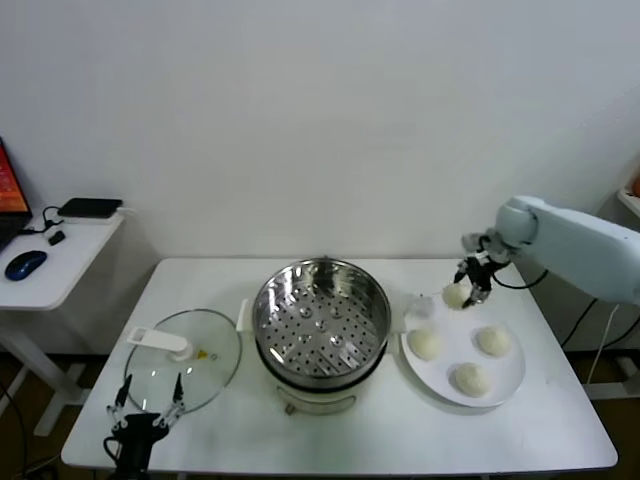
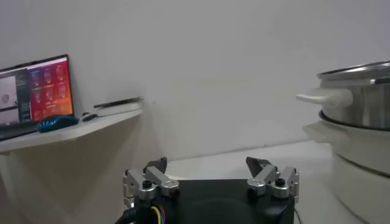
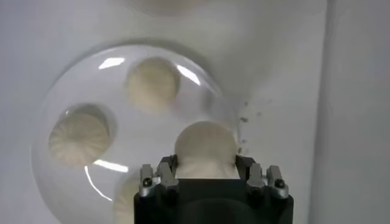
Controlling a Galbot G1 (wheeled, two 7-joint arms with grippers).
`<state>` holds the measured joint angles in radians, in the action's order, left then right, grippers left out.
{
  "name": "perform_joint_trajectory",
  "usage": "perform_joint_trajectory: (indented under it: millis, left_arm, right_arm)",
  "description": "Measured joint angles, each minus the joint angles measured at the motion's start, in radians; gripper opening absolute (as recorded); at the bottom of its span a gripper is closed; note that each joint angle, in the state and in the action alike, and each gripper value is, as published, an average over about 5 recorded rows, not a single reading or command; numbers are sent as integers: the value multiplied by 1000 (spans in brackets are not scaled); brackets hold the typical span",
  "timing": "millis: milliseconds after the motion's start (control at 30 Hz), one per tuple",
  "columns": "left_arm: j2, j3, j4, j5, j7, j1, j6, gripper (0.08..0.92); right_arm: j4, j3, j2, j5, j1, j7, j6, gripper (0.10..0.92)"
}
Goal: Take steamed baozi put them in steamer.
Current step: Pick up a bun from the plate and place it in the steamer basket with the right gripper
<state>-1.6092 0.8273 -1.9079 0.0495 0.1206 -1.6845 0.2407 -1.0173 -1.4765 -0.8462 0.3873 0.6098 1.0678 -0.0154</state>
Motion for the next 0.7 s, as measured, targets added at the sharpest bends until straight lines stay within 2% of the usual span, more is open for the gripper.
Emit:
perform_joint_trajectory:
  millis: [400, 700]
  left_arm:
    - [0, -9, -4, 6, -2, -7, 12, 823]
    - [0, -12, -3, 7, -9, -6, 15, 823]
  right_arm:
    - [-172, -70, -105, 129, 245, 34, -174, 670]
    - [-175, -114, -288, 50, 283, 16, -397, 670]
